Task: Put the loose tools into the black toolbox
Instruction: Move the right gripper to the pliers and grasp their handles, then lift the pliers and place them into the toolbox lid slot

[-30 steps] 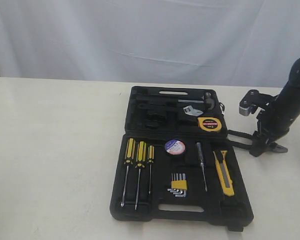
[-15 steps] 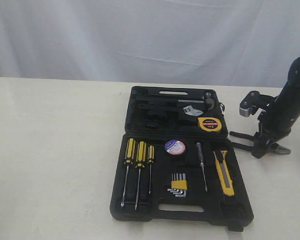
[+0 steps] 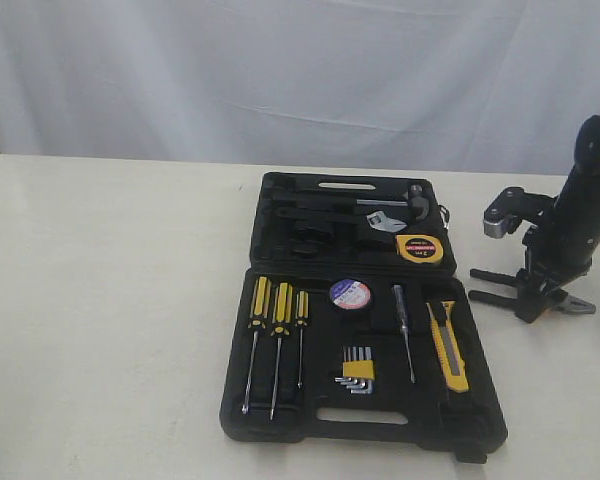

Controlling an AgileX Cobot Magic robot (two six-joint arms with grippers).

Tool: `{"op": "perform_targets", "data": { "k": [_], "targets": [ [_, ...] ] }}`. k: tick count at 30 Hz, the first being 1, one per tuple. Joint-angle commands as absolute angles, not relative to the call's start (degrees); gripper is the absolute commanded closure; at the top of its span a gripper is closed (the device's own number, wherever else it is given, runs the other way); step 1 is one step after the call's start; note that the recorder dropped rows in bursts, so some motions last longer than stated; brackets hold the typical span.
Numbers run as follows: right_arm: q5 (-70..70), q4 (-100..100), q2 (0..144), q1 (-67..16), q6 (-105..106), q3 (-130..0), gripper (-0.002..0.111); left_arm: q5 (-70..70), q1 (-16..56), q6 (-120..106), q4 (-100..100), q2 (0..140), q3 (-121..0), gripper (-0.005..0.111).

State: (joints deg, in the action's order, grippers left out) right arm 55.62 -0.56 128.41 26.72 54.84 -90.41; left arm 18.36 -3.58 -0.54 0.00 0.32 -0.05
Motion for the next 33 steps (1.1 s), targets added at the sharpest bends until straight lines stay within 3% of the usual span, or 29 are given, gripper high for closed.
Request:
{"op": "perform_targets", "data": {
  "k": [1, 20, 33],
  "targets": [
    [57.21, -0.64, 129.49, 27.02, 55.71, -89.89, 0.109, 18.30, -3.25, -0.41, 0.00, 0.00, 0.00, 0.107],
    [53.75, -11.09, 119.30, 26.91, 55.12, -89.89, 0.109, 18.30, -3.25, -0.41, 0.00, 0.00, 0.00, 0.107],
    [47.63, -15.66, 116.97, 10.74, 51.84, -100.73, 0.109, 18.30, -3.25, -0.41, 0.00, 0.00, 0.00, 0.107]
  ]
}}
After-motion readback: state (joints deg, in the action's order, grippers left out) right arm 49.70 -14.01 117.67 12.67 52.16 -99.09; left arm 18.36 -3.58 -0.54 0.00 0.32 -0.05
